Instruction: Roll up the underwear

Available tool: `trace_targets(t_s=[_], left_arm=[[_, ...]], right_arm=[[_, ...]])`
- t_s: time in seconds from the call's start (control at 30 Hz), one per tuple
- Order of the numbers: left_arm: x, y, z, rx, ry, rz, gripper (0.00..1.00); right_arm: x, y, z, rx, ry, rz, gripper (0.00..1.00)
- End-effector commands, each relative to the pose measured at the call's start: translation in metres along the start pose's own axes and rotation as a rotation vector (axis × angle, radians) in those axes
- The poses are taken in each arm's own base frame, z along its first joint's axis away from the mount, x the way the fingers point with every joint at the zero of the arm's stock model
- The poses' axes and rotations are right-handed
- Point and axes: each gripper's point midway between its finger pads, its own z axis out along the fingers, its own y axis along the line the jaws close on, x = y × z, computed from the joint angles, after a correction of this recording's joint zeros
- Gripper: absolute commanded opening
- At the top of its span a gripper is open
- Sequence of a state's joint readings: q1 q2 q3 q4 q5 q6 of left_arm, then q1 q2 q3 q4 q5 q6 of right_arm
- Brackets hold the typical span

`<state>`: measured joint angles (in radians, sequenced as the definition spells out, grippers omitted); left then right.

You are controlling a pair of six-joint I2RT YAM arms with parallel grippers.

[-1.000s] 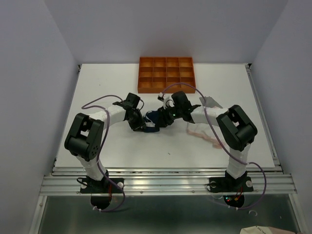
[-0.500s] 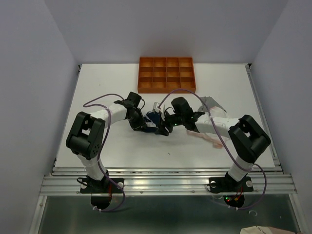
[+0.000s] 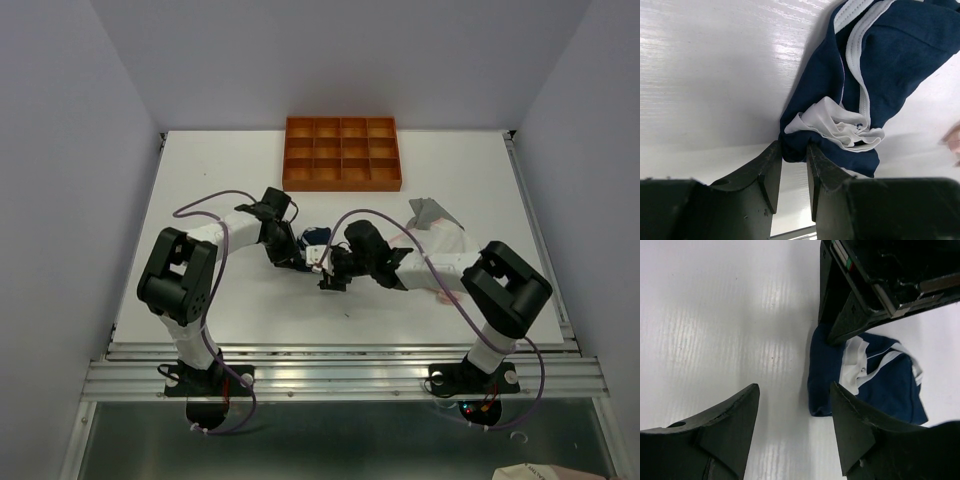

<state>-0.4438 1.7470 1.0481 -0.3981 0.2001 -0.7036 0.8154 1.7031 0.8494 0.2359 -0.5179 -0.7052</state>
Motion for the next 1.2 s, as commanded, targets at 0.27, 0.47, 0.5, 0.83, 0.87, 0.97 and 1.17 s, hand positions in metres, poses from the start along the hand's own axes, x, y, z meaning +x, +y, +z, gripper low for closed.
trace_targets(t_s=[0.27, 0.47, 0.5, 0.83, 0.87, 0.97, 1.17], left_arm=[[0.021, 0.043, 0.020, -0.175, 0.085, 0.052, 0.35], [0.019, 0.041, 0.021, -0.176, 0.091, 0.065, 0.35], [0.019, 0.041, 0.020, -0.175, 0.090, 0.070, 0.35], [0.020, 0.043, 0.022, -0.184, 0.102, 0.076, 0.35], [0.021, 0.043, 0.023, -0.185, 0.106, 0.075, 0.35], [0.021, 0.043, 0.023, -0.185, 0.108, 0.078, 0.35], [0.023, 0.044, 0.024, -0.189, 0.117, 0.075, 0.35]], right_arm=[[0.006, -0.009, 0.010, 0.036, 0.037, -0.442, 0.61], [0.016, -0.018, 0.009, 0.055, 0.111, -0.594, 0.60], [0.018, -0.018, 0.011, 0.061, 0.128, -0.627, 0.60], [0.035, -0.019, 0.013, 0.044, 0.210, -0.734, 0.55], [0.035, -0.019, 0.013, 0.046, 0.211, -0.736, 0.55], [0.031, -0.018, 0.014, 0.051, 0.203, -0.753, 0.52], [0.031, -0.013, 0.015, 0.041, 0.185, -0.757, 0.49]])
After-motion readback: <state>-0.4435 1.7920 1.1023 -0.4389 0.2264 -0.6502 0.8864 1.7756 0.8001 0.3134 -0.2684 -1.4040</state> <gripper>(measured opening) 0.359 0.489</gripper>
